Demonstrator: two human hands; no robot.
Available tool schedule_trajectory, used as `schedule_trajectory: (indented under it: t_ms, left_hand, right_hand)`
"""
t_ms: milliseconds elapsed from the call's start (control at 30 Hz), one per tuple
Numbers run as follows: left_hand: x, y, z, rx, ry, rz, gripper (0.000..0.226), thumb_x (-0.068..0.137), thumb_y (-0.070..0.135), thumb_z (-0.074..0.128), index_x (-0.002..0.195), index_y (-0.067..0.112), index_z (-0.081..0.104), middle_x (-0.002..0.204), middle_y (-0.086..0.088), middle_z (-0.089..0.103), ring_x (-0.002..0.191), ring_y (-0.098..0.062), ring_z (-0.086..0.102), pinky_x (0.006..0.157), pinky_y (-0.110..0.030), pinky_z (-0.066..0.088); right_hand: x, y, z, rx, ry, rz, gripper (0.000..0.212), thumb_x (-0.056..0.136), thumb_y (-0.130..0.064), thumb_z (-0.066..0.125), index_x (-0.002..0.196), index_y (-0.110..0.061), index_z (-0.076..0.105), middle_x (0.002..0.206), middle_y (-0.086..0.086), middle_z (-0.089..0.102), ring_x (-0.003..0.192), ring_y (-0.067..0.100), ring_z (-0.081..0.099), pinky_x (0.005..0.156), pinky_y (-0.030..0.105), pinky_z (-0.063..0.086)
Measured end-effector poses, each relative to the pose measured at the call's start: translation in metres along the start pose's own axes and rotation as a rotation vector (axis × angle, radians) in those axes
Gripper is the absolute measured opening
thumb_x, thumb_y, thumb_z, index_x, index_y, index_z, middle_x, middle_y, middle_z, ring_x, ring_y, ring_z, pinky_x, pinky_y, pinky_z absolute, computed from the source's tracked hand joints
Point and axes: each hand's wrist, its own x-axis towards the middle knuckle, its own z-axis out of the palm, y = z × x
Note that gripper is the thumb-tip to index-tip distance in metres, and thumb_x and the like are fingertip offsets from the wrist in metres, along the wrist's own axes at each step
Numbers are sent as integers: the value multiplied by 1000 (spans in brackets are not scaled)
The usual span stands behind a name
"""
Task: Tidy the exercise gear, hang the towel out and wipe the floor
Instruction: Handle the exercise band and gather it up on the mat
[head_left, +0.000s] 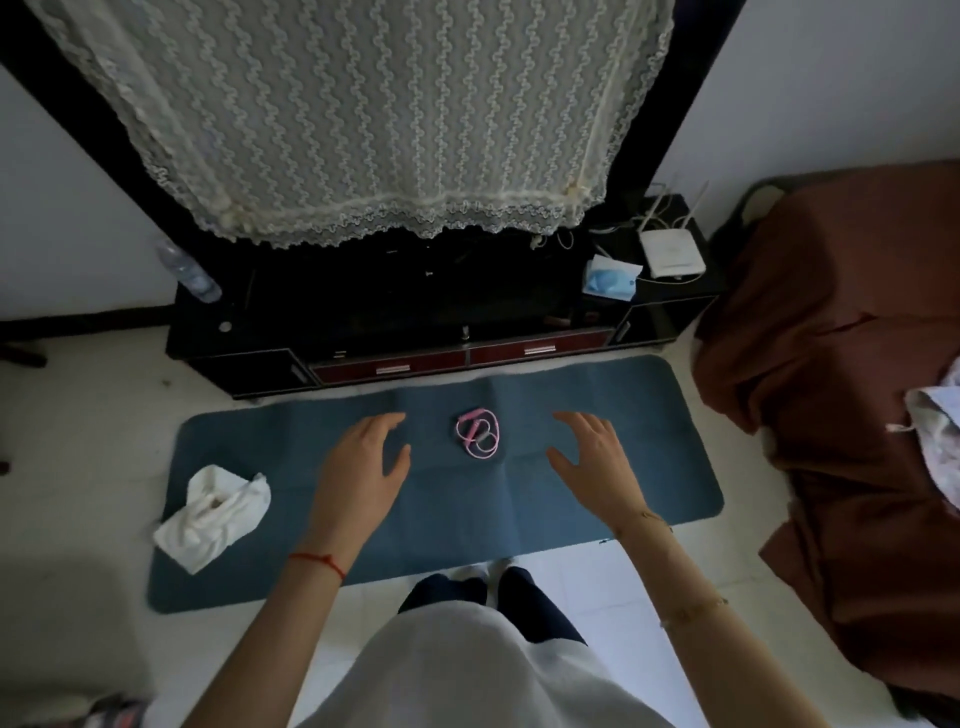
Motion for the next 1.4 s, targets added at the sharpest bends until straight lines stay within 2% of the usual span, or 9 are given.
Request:
schedule_trajectory:
  t_ms: [200,367,567,733,900,967,1100,1267,1400]
  left_hand:
    - [37,-14,58,2,20,-109,37,94,19,60,130,13,58,127,-3,62,115,-20,59,96,-32,49]
    - [86,-59,138,38,-14,-130,34,94,17,60,128,12,59,122,-6,64,110,-23,61,91,-36,52]
    - [157,-156,278,17,-75,-210,29,90,13,63,119,11,62,110,-10,68,99,-30,65,82,-42,55]
    - [213,-246,406,55,-123,-294,31,93,21,58,124,13,60,116,-6,66,103,-27,64,79,-36,49]
    - [255,-332,530,69,-139,-370,32,92,28,59,119,11,61,114,-9,66,104,-32,64,82,-40,52]
    - [267,-359,571,109,-153,-391,32,93,31,58,119,13,62,114,-7,67,104,-30,64,81,-36,49]
    - [283,-403,638,117,-187,-409,27,91,37,59,100,13,68,99,-10,72,93,-33,67,71,-34,49]
    - [296,-426,692,102,-209,-477,50,92,53,54,90,4,68,95,-20,71,93,-41,65,68,-37,48]
    - [302,-429,713,-38,-217,-592,70,89,67,48,85,1,68,92,-24,71,90,-42,66,69,-36,49]
  right_hand:
    - [75,41,20,-82,-134,-95,49,92,-26,59,138,-15,45,137,4,49,129,24,40,107,34,35]
    - [146,94,81,-85,-205,-91,49,92,-25,58,138,-14,45,137,6,49,129,25,41,106,34,36]
    - [237,176,217,-116,-280,-66,52,91,-24,59,139,-10,44,139,11,48,129,29,40,105,35,36]
    - [309,244,350,-124,-306,-44,52,91,-23,59,139,-9,43,139,14,46,128,32,41,103,38,38]
    - [374,308,472,-127,-286,-19,49,91,-25,60,134,-8,46,132,17,49,122,35,46,96,43,45]
    - [397,330,513,-133,-285,-10,47,91,-25,59,133,-7,46,131,18,49,120,37,48,94,44,45]
    - [430,367,576,-151,-296,-5,47,90,-20,60,132,-6,44,128,20,48,116,40,51,91,45,45]
    - [453,391,620,-113,-258,80,41,93,-26,56,124,-1,45,125,22,47,108,42,54,85,43,45]
    - [463,396,634,-91,-212,145,46,93,-34,56,122,0,45,126,20,46,107,42,55,83,45,46]
